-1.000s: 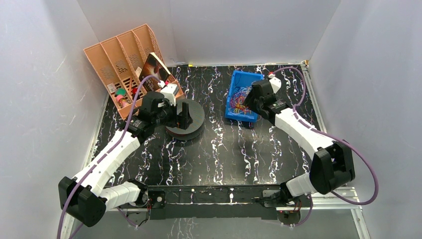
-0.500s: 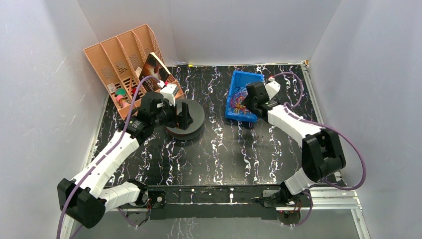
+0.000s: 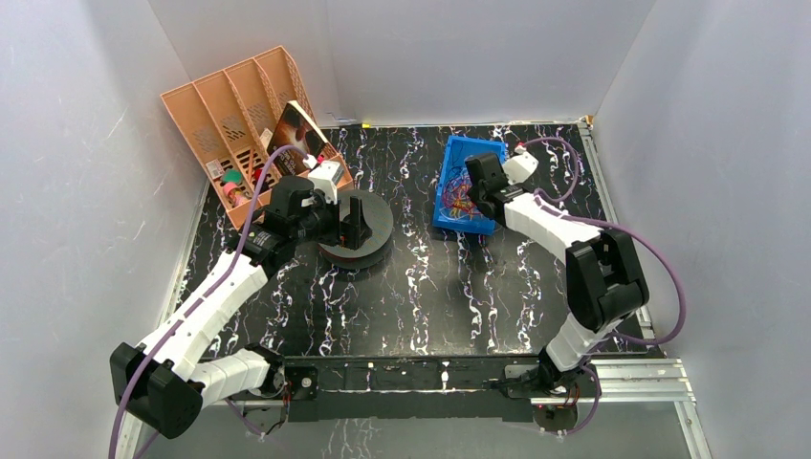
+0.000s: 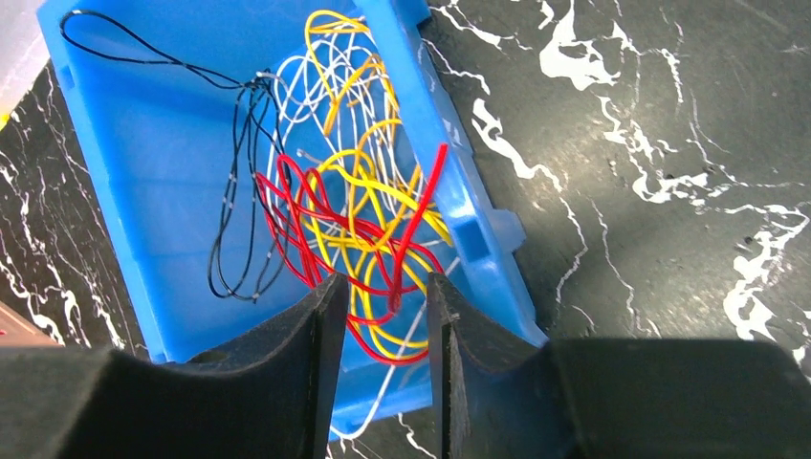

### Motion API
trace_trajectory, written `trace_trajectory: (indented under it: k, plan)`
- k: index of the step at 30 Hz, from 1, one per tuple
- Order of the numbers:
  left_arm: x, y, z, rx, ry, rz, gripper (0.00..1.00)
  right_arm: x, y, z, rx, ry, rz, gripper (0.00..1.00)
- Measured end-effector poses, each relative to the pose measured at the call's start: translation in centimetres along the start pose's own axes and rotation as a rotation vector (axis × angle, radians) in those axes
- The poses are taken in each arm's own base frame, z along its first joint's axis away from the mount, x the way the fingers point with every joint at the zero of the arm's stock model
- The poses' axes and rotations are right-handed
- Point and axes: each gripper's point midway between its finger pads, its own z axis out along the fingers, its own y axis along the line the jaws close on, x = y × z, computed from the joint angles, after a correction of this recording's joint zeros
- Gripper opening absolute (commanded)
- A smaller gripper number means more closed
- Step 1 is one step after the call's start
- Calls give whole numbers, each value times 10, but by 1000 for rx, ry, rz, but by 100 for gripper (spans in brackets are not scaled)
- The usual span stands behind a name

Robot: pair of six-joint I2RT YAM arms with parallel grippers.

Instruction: Wrap the cables

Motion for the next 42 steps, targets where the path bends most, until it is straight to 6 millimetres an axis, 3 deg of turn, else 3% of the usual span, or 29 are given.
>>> trace_trajectory:
  k: [9,18,22,29,33,37,42]
  plan:
    - [-1,-1,-1,2,-3,1,98,1,12,15,-3,-10,10,0]
    - [-2,-2,-3,6,-12,3,98,-21,33,4,-74,-55,0,0]
    - [-2,-2,-3,6,-12,3,98,-51,48,-25,-152,-112,17,0]
    - [-2,-2,-3,6,-12,3,98,-135,83,-108,-349,-273,87,0]
    - [-2,-2,-3,6,-12,3,98,-173,94,-152,-440,-348,125,0]
    - [-2,-2,-3,6,-12,3,98,-194,102,-181,-508,-383,149,0]
    - [-2,-2,-3,5,-12,3,98,-205,113,-200,-570,-388,148,0]
